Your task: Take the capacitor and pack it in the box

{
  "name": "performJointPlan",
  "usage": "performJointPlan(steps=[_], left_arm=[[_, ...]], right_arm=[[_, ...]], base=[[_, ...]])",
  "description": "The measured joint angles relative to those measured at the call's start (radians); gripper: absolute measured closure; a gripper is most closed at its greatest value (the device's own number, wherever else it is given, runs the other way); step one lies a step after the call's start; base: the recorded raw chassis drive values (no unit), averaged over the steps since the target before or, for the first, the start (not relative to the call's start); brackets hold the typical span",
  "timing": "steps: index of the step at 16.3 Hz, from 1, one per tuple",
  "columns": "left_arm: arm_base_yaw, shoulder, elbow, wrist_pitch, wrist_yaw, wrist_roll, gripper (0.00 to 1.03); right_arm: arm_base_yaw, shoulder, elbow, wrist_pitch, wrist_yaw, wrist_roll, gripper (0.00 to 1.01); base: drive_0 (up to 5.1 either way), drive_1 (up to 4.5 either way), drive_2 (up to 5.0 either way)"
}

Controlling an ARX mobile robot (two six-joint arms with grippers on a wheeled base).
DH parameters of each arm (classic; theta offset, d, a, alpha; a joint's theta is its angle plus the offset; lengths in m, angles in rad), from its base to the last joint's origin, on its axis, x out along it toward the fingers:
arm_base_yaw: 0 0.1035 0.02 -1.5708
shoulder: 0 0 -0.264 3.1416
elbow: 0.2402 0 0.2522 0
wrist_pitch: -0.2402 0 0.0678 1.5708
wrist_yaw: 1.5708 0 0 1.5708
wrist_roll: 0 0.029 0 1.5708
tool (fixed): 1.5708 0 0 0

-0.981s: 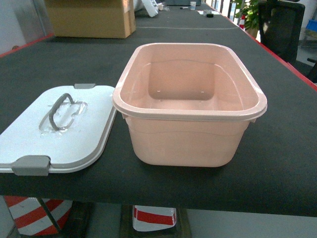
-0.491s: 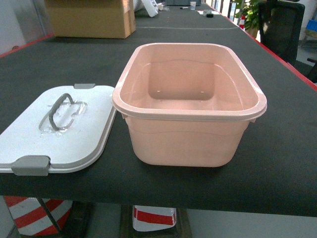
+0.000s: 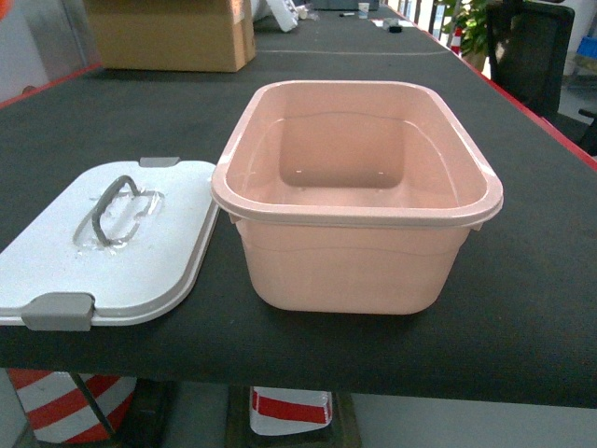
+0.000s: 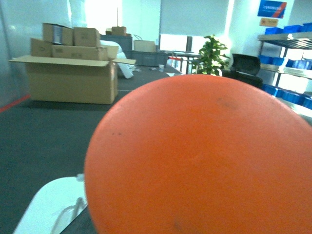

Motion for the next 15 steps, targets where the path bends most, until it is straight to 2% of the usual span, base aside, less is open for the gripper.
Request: performJointPlan(steps=[2,5,6,8,9,10,12,13,15], left_arm=[[-0.077,0.303,0.275,-0.021,0.018,0.029,0.6],[-0.108,0.66,0.663,-0.136,0.047,0.049,0.6],[-0.113,0.765,0.765,-0.146,0.036,0.053,0.51],[-0.113,0.818,0.796,-0.16,0.034,0.054,0.28],[-0.113,0.81,0.797,-0.145,0.032,0.054,0.12],[-0.113,0.805,0.797,-0.145,0.032,0.055,0.03],[-0.112,0.805,0.797,-0.151,0.032,0.055,0.05],[-0.06,0.738,0.704,-0.038,0.085,0.025,0.05],[-0.019,0.697,0.668,-0.034,0.086,0.025,0.05]], right_arm=[[0.0,0.0,0.0,0.0,0.0,0.0,0.03],[0.0,0.0,0.0,0.0,0.0,0.0,0.03],[0.0,0.0,0.0,0.0,0.0,0.0,0.03],[0.0,0.0,0.0,0.0,0.0,0.0,0.03],[0.0,0.0,0.0,0.0,0.0,0.0,0.03],[0.0,0.0,0.0,0.0,0.0,0.0,0.03],[0.0,0.0,0.0,0.0,0.0,0.0,0.03],[0.0,0.0,0.0,0.0,0.0,0.0,0.03],[0.0,0.0,0.0,0.0,0.0,0.0,0.03]], base=[[0.0,0.0,0.0],[0.0,0.0,0.0],[0.0,0.0,0.0],[0.0,0.0,0.0],[0.0,0.0,0.0],[0.0,0.0,0.0],[0.0,0.0,0.0],[0.0,0.0,0.0],[0.0,0.0,0.0]])
